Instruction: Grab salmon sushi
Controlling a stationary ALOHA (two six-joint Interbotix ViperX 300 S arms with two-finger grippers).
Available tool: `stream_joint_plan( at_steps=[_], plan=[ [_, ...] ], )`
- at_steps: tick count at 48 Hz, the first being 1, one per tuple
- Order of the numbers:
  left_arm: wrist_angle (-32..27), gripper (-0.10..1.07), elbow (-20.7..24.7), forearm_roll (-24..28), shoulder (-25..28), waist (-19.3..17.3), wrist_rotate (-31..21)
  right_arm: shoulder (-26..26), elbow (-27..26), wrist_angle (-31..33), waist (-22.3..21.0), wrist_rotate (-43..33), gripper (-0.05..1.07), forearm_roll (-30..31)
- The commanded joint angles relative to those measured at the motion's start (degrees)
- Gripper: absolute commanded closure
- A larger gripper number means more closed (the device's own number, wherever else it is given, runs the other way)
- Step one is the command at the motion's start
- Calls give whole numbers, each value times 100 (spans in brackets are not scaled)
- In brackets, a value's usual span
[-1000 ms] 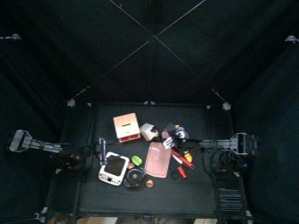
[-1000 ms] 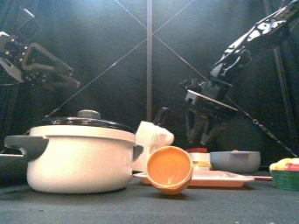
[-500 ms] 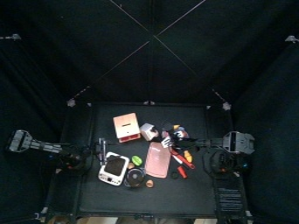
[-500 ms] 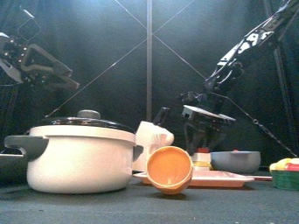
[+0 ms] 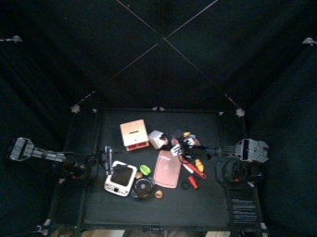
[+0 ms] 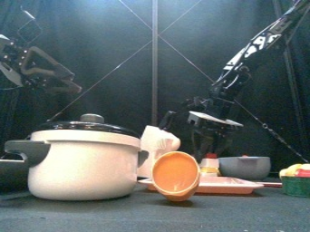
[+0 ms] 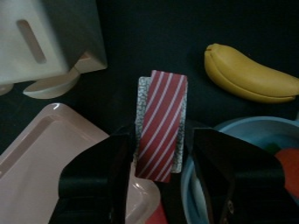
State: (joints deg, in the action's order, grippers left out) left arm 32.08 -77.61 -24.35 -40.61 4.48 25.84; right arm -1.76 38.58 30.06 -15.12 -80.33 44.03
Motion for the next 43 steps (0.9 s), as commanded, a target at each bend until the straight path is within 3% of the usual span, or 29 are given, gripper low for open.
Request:
stream_joint_plan(
  at_steps=[1,25,43],
  plan=[
    [18,-1,62,-9,18,9,0,70,-79,-18,-35,-9,30,9],
    [18,-1,70,-9,18,9,0,650,-149,316,97,0,31,-44],
    [18,-1,70,-9,9,9,9,677,-229,378,211,18,32,-44]
  ],
)
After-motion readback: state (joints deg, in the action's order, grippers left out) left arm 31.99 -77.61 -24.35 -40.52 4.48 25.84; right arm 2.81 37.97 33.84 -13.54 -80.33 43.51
